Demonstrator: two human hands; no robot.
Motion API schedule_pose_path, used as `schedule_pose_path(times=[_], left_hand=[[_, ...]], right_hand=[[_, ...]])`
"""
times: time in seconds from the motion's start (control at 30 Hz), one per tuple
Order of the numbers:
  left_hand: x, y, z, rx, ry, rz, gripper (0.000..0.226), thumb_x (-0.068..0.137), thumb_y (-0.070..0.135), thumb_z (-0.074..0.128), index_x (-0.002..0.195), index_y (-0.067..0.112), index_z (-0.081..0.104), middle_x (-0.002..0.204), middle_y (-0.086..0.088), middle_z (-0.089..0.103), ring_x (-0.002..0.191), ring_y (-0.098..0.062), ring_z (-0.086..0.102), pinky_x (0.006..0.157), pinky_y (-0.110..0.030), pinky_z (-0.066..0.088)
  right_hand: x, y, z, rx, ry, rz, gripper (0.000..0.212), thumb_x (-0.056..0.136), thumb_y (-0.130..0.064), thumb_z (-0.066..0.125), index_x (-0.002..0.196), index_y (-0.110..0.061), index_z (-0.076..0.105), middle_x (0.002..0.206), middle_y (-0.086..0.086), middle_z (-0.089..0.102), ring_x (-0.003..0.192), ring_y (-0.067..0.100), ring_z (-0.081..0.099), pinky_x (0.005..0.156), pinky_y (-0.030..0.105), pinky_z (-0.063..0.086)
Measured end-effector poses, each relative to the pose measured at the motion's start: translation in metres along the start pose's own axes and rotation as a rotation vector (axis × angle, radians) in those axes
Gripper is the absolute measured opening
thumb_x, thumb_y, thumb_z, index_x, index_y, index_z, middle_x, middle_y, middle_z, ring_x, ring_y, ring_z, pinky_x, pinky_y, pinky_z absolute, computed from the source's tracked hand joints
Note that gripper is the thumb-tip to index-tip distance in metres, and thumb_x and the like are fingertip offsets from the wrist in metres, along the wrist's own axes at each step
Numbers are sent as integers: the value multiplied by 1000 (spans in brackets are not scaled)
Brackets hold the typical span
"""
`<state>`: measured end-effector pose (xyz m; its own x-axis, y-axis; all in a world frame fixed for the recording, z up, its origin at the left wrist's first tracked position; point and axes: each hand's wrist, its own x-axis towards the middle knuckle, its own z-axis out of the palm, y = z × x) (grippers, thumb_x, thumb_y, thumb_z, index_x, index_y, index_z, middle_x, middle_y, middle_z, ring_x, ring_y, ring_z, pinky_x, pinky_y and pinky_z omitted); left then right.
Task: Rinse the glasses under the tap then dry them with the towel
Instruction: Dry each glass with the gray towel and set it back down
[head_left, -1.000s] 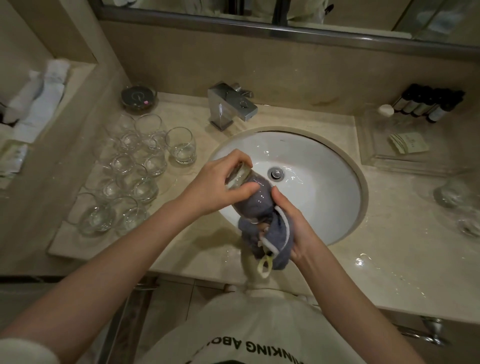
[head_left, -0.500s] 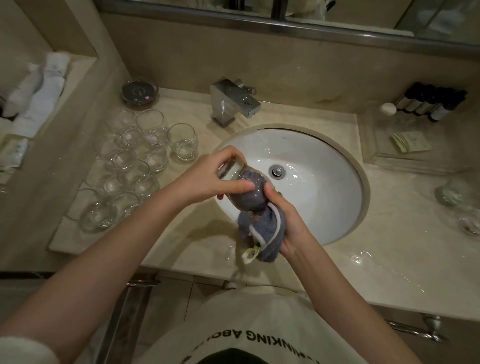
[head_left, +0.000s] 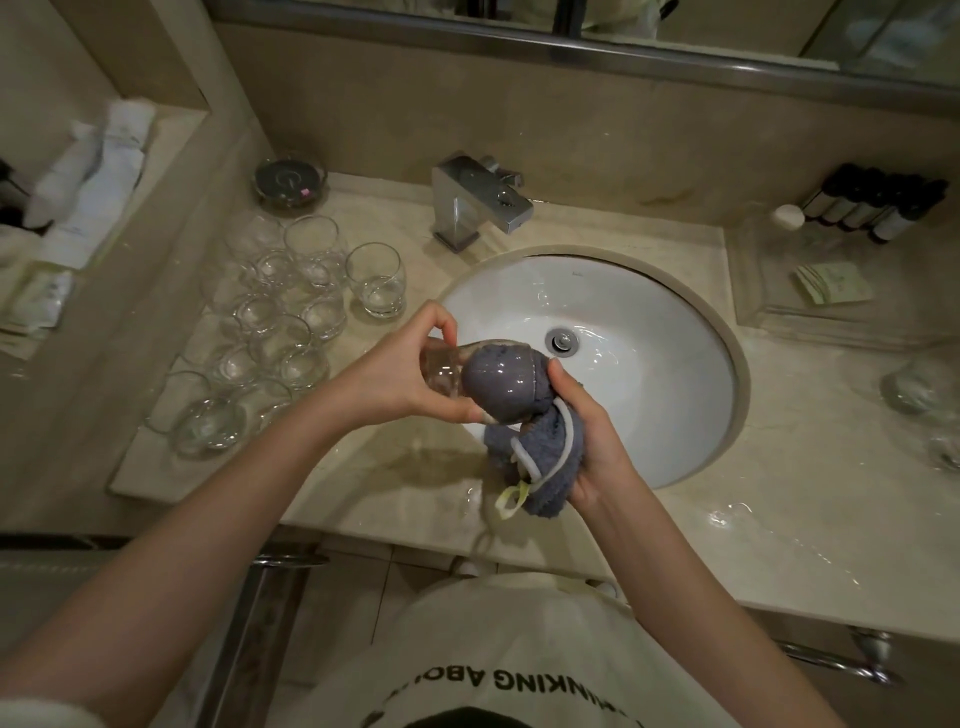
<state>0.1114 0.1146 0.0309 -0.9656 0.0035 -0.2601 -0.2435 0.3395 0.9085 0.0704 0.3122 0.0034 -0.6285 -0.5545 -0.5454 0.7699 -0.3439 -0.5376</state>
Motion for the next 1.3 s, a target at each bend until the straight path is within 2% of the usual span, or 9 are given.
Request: schedule_pose_path(times=[0.07,0.2,0.3,0.43,0.6,0.73,0.97,1.13,1.3], left_hand=[[-3,-1,1,38,9,-21,69,51,30,93,95,26,39,89,-1,67,62,1,55,64,-18,46],[-5,-9,4,60,19,-61,69,57,21,93,102,33,41,97,4,69,84,-11,63,74,-20,46],[-9,-21,9,2,53,-86,79,43,35,90,107,39,44,103,4,68,93,-13,66,78,-18,50],[-14,-45,15,-211,233,-148,93,29,38,86,115,39,49,109,0,60,94,-10,67,77,-22,56],[-7,-62,20,-224,522,-200,95,28,36,91,113,34,51,107,9,60,99,-11,63,85,-28,52],[7,-73,22,-244,702,-234,90,49,8,96,121,28,45,110,8,55,104,-18,59,94,-38,51],[24,-86,25,-257,812,-289,95,60,9,92,139,14,39,124,-1,51,105,-15,51,100,-34,45],[35,-88,27,-326,882,-308,90,66,2,87,141,15,39,125,-5,48,108,-14,46,59,3,36],[47,-89,27,-323,940,-356,87,70,5,85,142,20,38,125,-8,48,105,-16,47,54,-1,37]], right_hand=[[-1,0,0,16,2,1,63,80,-38,60,129,3,55,105,18,67,84,25,69,73,32,57],[-4,2,5,57,33,-5,50,84,-40,53,112,-1,67,97,15,72,83,24,70,72,31,58],[-7,-3,6,97,100,-50,52,96,-45,39,90,-8,76,88,12,71,74,28,68,58,28,57],[-10,-16,1,149,183,-86,50,98,-53,34,99,-14,66,76,4,67,53,20,63,47,21,51],[-10,-10,-3,102,125,-89,71,97,-55,30,63,-16,78,62,3,68,48,17,65,46,20,50],[-6,-8,-4,82,106,-77,69,96,-56,31,67,-15,80,65,6,68,52,20,66,48,23,51],[-6,-6,-13,140,149,-81,61,93,-55,39,78,-13,80,77,7,70,63,19,68,57,25,54],[-8,-6,-19,167,137,-68,56,88,-54,46,83,-10,80,84,10,71,67,22,69,62,28,56],[-9,-5,-25,173,156,-49,53,89,-52,48,109,-6,68,90,13,71,75,24,70,70,32,58]])
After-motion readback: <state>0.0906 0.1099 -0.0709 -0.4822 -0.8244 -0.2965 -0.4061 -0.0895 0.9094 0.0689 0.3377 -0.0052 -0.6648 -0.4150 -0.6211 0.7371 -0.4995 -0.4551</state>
